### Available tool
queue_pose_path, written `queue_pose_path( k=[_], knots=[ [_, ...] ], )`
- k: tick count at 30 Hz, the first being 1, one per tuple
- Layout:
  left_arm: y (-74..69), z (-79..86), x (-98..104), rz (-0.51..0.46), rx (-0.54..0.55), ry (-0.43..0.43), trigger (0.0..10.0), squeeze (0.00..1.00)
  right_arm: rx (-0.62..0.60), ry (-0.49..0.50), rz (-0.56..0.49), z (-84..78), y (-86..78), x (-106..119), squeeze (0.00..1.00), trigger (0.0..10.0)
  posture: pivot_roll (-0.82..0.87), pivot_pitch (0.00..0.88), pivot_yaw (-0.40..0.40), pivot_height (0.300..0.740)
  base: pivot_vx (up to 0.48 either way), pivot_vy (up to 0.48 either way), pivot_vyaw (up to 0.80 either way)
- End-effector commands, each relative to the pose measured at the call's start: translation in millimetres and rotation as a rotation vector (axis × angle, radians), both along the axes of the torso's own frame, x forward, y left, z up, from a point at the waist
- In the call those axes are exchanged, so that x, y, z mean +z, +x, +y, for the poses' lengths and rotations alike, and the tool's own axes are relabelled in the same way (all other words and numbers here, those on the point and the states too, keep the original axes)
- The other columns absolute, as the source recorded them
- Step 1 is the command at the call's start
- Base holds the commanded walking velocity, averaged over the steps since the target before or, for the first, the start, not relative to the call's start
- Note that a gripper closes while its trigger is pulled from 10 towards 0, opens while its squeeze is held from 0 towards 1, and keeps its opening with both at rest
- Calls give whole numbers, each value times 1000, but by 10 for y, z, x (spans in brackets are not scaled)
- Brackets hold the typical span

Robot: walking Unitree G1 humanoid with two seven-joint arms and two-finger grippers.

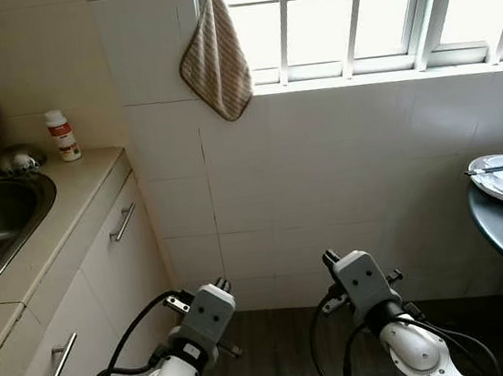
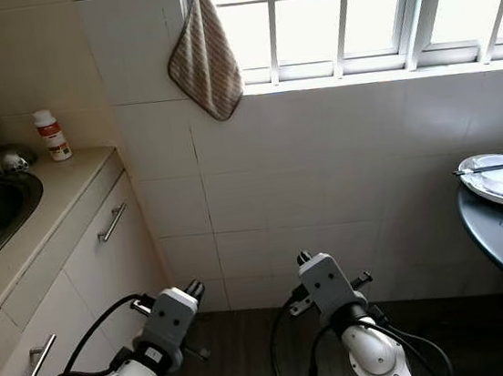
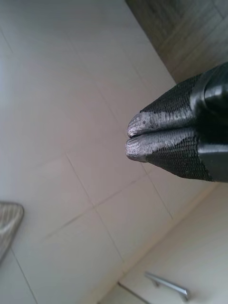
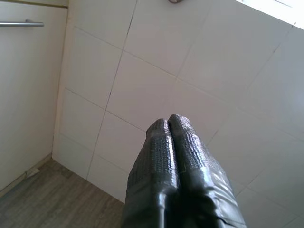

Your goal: Kitchen organization

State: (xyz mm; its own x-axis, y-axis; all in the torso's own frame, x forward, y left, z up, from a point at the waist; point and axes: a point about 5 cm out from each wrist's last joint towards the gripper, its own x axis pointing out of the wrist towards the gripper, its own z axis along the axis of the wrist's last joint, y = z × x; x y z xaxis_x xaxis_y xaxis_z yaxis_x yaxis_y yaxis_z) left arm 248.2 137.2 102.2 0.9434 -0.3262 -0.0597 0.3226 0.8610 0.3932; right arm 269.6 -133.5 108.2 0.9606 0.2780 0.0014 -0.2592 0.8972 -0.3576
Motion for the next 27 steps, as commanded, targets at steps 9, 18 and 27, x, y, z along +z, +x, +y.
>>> queue_pose_path(
  k=[9,18,27],
  knots=[
    [40,53,48,-19,27,-22,10000,0,-52,-42,-25,-71,84,36,0,10000,-14,0,-7,740,0,-469,0],
    [68,80,90,-22,60,-123,10000,0,-37,-14,-43,-84,114,95,1000,10000,-15,0,-7,740,0,-360,0],
    [125,188,122,-46,142,-166,10000,1000,-61,-21,-107,-151,163,204,1000,10000,-15,0,-13,740,0,0,0]
  ],
)
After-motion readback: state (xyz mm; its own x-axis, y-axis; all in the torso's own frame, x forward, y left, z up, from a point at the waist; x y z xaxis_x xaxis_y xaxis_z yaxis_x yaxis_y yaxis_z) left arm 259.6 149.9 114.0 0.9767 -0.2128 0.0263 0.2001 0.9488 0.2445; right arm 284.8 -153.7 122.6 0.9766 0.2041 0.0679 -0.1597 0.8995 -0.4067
